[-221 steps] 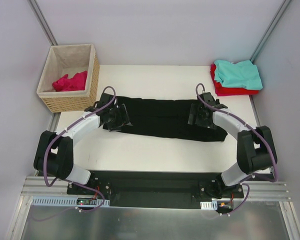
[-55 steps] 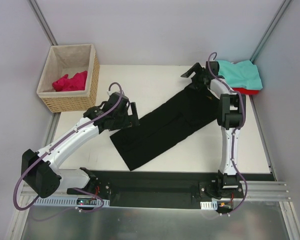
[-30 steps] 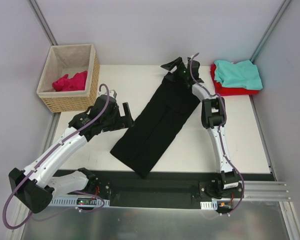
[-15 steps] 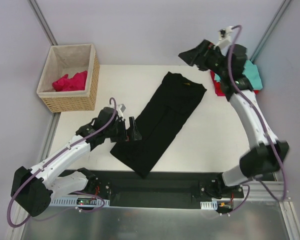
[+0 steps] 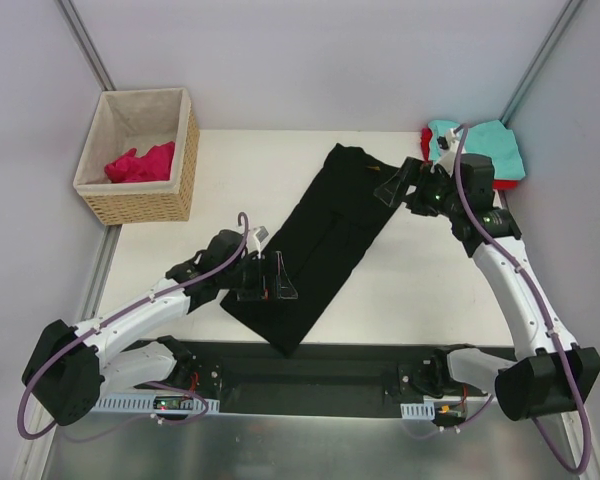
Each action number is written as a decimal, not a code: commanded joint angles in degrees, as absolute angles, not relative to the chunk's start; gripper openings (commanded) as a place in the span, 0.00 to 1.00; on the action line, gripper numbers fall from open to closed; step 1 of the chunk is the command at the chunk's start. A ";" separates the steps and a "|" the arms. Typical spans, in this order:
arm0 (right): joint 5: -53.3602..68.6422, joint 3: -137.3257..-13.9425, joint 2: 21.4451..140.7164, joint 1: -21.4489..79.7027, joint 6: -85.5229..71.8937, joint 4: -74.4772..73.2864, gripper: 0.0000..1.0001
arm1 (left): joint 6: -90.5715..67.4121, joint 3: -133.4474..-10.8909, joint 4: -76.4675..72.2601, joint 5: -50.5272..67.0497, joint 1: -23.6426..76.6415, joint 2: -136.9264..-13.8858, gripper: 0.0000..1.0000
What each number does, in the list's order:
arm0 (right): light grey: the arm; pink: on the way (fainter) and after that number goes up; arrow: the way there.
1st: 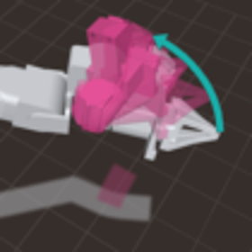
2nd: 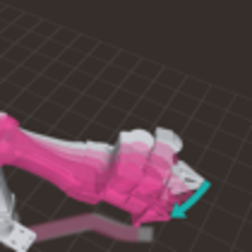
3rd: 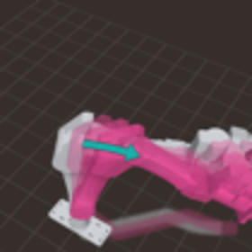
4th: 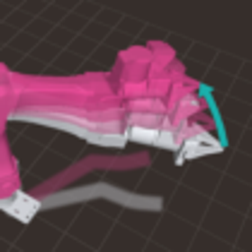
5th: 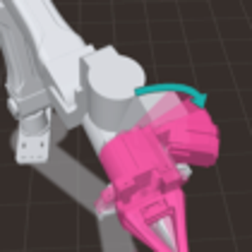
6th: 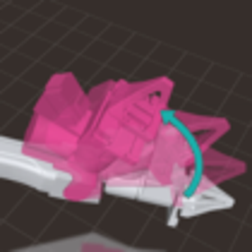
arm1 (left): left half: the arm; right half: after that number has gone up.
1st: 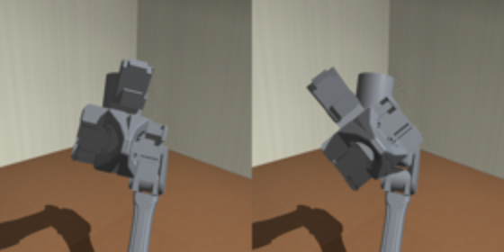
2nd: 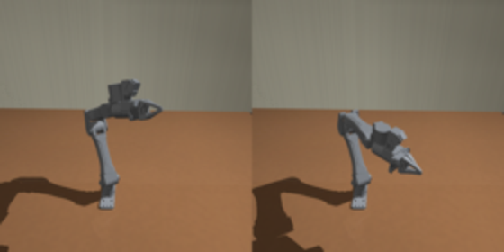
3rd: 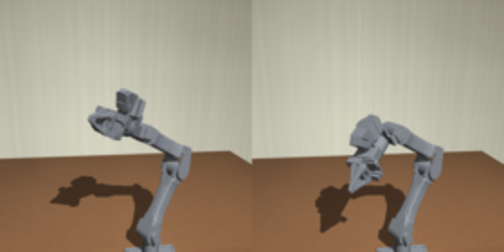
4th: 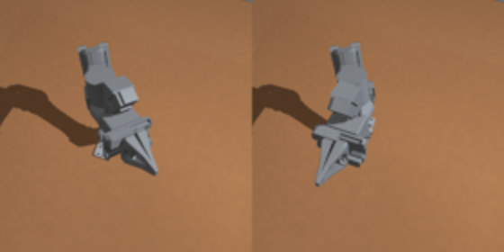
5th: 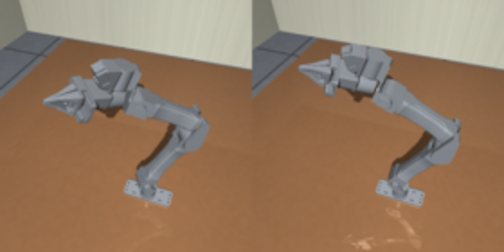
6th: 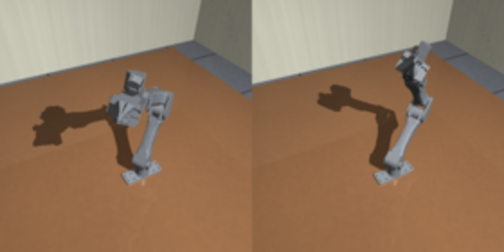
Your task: Fold and stack the t-shirts
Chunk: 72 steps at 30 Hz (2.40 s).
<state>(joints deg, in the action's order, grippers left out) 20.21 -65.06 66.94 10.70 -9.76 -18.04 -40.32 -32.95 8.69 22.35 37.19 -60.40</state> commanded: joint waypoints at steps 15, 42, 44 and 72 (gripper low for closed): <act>20.39 -66.27 62.84 10.37 -5.27 -21.18 0.96 | -44.21 -32.70 14.67 6.96 37.97 -53.53 0.96; 21.45 -63.98 60.21 10.55 -5.18 -22.06 0.96 | -46.23 -16.97 15.38 3.69 25.59 -46.85 0.96; 21.53 -63.98 60.12 10.55 -5.18 -22.24 0.96 | -46.49 -15.56 15.29 3.87 24.61 -45.45 0.96; 17.13 -79.87 104.21 10.37 -14.41 -7.30 0.96 | -45.88 -24.43 21.44 19.51 22.41 -29.71 0.97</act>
<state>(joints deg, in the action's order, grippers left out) 15.44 -72.40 99.31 10.90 -11.33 -12.14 -47.13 -20.14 19.11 15.05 23.14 -31.99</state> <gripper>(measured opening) 0.960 0.956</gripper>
